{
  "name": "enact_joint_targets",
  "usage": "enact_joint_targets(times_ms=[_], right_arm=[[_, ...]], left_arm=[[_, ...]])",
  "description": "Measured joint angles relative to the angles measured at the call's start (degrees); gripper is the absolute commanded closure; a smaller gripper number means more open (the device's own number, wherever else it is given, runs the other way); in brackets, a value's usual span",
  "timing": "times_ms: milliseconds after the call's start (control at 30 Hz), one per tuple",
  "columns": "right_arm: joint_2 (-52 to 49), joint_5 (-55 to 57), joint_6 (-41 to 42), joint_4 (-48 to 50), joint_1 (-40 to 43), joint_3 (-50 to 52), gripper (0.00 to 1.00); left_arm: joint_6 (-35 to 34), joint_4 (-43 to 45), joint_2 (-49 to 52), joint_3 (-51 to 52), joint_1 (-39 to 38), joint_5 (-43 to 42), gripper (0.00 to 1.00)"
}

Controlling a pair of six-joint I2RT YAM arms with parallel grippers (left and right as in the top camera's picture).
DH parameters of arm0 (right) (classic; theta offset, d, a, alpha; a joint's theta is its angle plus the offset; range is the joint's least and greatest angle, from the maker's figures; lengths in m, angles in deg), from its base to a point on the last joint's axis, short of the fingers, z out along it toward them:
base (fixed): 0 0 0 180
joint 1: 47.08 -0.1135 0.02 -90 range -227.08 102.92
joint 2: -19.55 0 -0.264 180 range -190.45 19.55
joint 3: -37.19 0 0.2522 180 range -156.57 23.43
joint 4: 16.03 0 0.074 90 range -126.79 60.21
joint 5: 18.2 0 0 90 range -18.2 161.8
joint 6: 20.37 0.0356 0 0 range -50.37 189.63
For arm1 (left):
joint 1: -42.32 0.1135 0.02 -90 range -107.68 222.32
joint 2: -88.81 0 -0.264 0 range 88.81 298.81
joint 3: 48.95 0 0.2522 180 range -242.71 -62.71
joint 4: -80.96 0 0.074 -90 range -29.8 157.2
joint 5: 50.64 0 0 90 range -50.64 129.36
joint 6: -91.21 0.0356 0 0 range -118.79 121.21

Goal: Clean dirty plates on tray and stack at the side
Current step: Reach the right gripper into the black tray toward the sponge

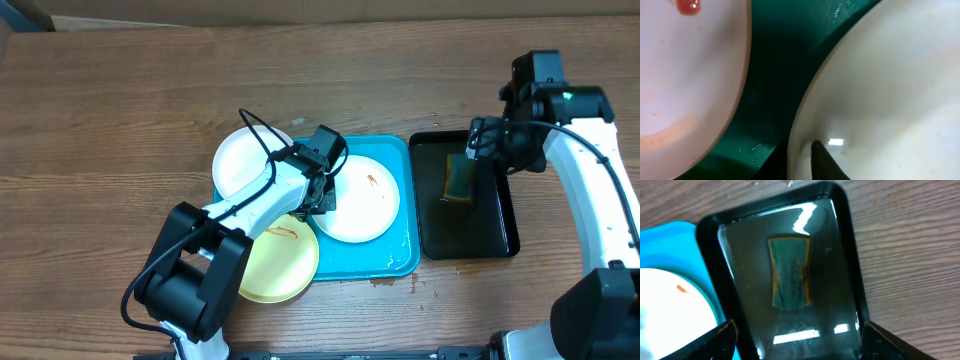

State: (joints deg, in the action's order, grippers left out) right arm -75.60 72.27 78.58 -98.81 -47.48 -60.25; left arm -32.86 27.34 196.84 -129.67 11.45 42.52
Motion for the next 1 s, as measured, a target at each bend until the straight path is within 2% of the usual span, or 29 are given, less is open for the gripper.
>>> enact_joint_targets(times_ms=[500, 667, 900, 933, 967, 1000], right_arm=[[-3.61, -4.55, 0.02, 19.23, 0.00, 20.26, 0.21], [-3.61, -5.79, 0.04, 23.28, 0.00, 24.35, 0.26], [-3.61, -6.25, 0.02, 30.23, 0.00, 28.48, 0.27], [-3.61, -6.25, 0.00, 30.73, 0.00, 28.96, 0.33], [-3.61, -6.23, 0.02, 31.04, 0.00, 29.16, 0.43], [-3.58, -6.25, -0.02, 31.45, 0.00, 29.29, 0.69]], left_arm=[[0.00, 0.81, 0.11, -0.15, 0.00, -2.14, 0.78], [0.00, 0.92, 0.13, -0.15, 0.00, -2.32, 0.76], [0.00, 0.94, 0.15, -0.15, 0.00, -2.54, 0.76], [0.00, 0.94, 0.15, -0.15, 0.00, -2.56, 0.76], [0.00, 0.94, 0.15, -0.15, 0.00, -2.56, 0.75], [0.00, 0.94, 0.15, -0.15, 0.00, -2.56, 0.75]])
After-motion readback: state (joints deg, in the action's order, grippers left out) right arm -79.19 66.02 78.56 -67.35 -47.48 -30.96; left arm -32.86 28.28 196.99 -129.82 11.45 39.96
